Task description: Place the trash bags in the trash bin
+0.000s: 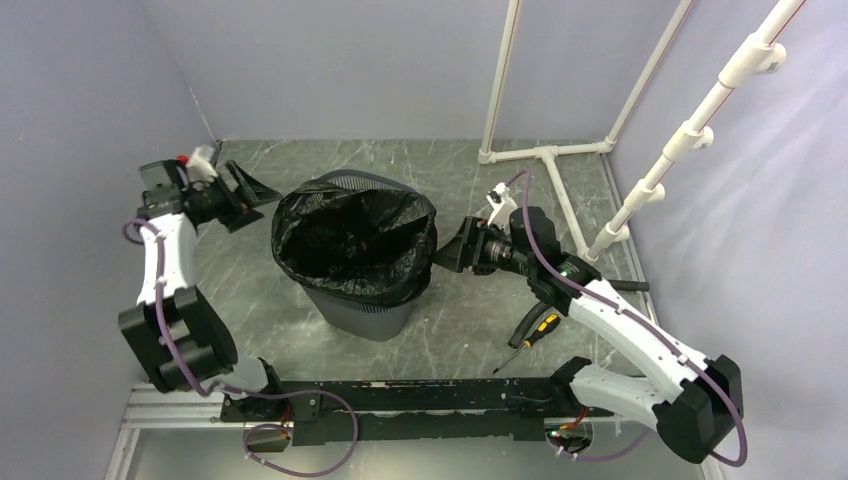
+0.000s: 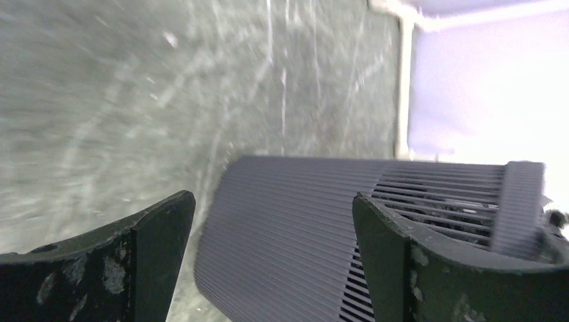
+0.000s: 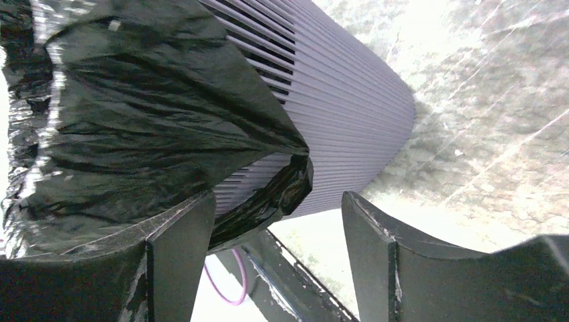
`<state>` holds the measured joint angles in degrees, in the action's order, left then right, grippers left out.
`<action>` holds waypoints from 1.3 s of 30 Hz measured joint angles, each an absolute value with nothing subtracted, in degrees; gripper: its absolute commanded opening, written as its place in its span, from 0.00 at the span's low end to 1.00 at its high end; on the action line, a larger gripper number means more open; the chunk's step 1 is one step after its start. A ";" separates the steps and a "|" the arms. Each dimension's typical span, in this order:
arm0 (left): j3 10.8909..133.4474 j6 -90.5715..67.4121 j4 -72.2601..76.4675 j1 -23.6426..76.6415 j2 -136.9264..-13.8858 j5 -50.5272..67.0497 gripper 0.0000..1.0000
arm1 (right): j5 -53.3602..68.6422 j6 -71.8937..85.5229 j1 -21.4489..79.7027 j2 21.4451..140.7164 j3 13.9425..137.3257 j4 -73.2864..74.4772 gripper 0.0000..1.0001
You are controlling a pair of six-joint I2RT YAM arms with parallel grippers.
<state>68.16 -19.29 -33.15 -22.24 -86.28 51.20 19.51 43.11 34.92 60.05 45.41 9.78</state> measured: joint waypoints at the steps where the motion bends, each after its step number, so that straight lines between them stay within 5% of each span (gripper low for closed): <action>1: 68.27 -20.05 -32.51 -23.70 -83.74 49.52 0.93 | 19.27 42.68 34.89 59.27 46.11 11.16 0.76; 10: 74.65 -20.91 -32.16 -29.65 -77.93 45.65 0.93 | 17.08 41.41 34.79 52.75 49.67 18.00 0.81; 21: 85.52 -11.05 -25.89 -22.22 -77.30 69.97 0.88 | 19.88 39.33 39.51 57.56 62.52 23.27 0.82; 31: 101.82 27.18 -58.19 -10.57 -89.97 69.97 0.85 | 19.38 37.52 40.75 59.81 64.79 27.22 0.82; 39: 101.80 37.85 -66.43 -8.40 -92.09 65.06 0.77 | 18.57 37.50 40.86 59.81 65.10 27.40 0.82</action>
